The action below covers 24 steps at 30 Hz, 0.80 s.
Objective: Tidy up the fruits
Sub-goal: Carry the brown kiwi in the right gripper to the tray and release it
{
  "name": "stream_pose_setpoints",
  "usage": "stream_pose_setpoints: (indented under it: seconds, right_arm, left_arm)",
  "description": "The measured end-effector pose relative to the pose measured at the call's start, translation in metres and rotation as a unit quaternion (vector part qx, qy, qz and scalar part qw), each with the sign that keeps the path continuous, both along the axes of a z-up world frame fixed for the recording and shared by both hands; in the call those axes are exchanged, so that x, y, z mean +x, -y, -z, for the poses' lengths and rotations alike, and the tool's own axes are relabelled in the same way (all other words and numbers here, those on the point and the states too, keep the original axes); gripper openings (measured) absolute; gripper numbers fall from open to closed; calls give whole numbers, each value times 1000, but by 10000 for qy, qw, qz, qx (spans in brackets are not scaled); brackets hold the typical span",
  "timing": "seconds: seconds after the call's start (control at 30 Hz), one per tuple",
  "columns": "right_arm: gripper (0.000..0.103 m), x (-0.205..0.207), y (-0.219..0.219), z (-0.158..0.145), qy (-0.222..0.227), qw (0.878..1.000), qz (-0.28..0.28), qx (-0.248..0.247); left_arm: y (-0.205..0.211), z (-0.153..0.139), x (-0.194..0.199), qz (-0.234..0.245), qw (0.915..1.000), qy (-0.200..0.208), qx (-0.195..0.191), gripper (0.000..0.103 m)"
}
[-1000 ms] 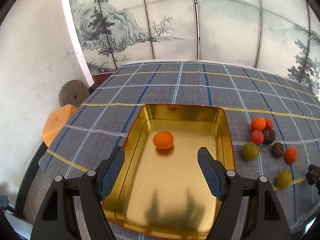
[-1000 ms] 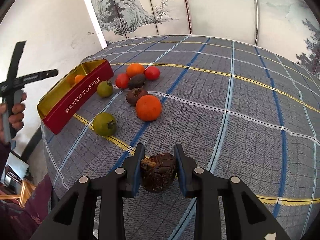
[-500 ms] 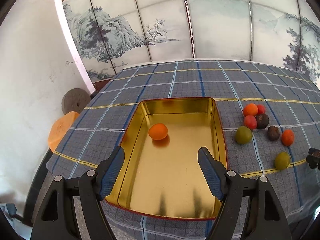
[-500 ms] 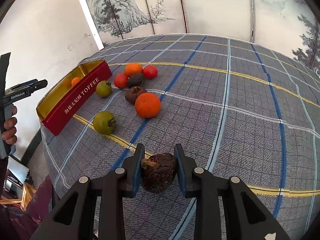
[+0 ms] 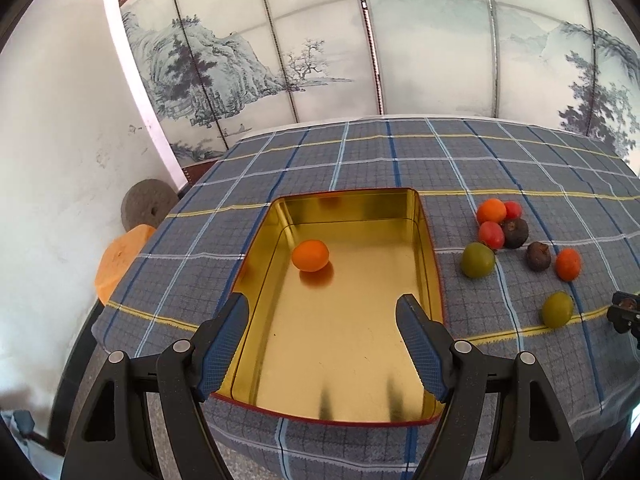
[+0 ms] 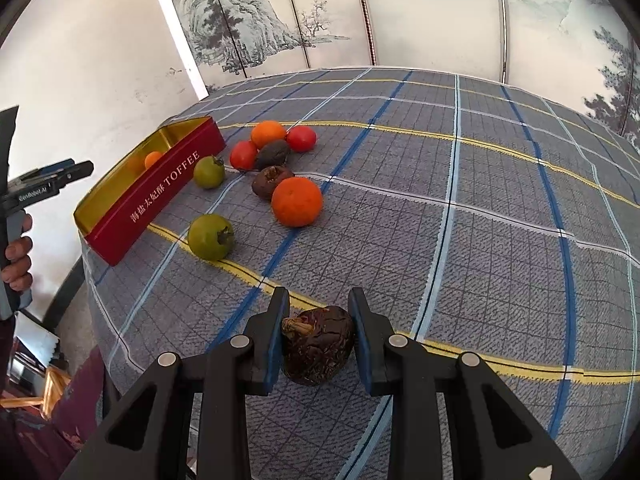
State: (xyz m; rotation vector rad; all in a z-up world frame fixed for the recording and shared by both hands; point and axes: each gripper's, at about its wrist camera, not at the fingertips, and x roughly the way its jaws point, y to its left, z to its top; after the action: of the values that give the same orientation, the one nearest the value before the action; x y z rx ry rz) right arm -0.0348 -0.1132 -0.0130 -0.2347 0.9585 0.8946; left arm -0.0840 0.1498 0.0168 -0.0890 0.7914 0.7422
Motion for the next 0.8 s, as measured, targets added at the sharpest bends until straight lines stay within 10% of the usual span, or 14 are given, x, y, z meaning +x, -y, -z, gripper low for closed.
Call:
stream_pose_setpoints:
  seconds: [0.43, 0.8]
  right_arm:
    - [27, -6, -19, -15, 22, 9996, -281, 25]
    - [28, -8, -248, -56, -160, 9737, -2267, 145]
  left_arm:
    - [4, -14, -18, -51, 9997, 246, -81, 77]
    - [-12, -16, -70, -517, 9984, 236, 21, 77]
